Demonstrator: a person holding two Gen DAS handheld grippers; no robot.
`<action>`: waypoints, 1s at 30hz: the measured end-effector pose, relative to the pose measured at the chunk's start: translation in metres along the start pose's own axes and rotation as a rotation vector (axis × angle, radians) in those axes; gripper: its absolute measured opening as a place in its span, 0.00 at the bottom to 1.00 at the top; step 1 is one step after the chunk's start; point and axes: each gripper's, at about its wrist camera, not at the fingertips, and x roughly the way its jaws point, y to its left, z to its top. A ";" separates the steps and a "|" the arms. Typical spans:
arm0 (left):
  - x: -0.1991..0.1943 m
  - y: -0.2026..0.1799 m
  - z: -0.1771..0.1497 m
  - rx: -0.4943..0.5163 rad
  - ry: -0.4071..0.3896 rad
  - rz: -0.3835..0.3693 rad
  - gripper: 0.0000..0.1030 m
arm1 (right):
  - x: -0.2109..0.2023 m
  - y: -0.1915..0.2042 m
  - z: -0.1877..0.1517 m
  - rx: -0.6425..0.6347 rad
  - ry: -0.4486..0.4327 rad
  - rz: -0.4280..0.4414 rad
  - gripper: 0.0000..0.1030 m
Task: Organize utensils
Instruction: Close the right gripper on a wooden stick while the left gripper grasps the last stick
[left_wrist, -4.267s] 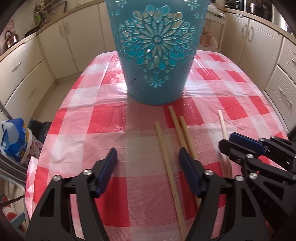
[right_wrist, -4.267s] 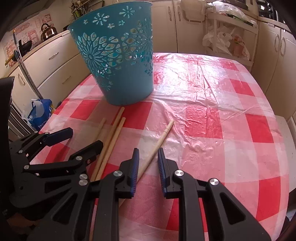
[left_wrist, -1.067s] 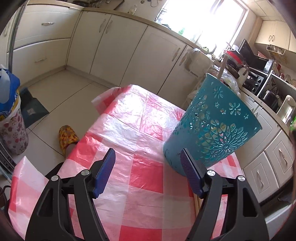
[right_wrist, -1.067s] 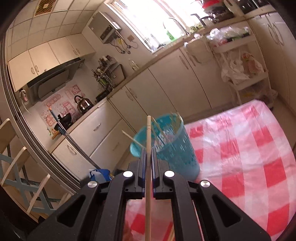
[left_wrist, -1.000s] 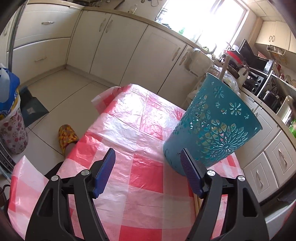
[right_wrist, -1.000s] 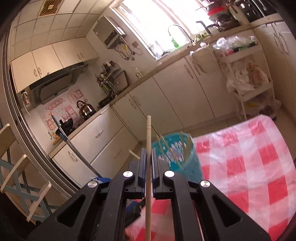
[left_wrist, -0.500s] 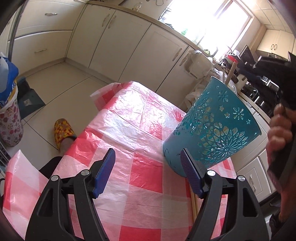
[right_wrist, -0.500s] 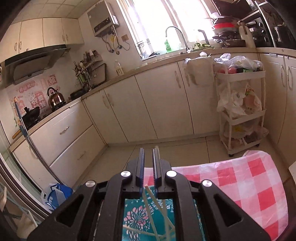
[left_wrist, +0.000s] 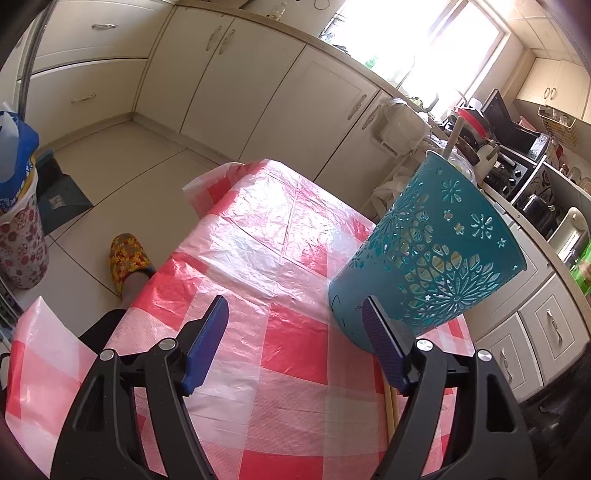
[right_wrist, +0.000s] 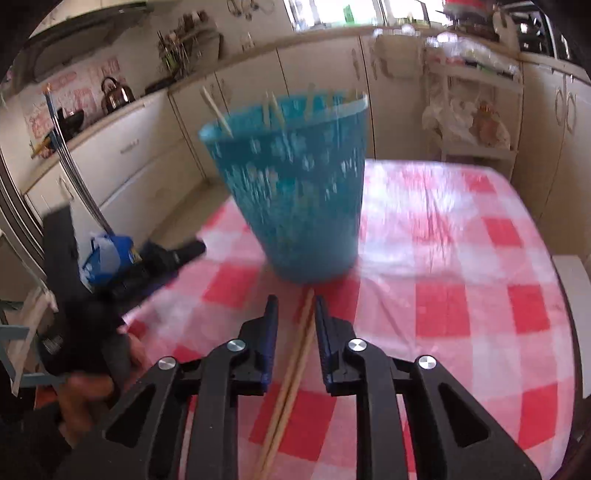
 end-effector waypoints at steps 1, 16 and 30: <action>0.000 0.001 0.000 -0.004 -0.001 0.002 0.70 | 0.009 -0.001 -0.006 0.003 0.026 -0.006 0.18; 0.002 0.003 0.001 -0.008 0.005 -0.003 0.72 | 0.038 0.010 -0.028 -0.170 0.112 -0.139 0.08; 0.027 -0.104 -0.057 0.470 0.257 0.095 0.71 | 0.012 -0.055 -0.022 -0.001 0.051 -0.151 0.06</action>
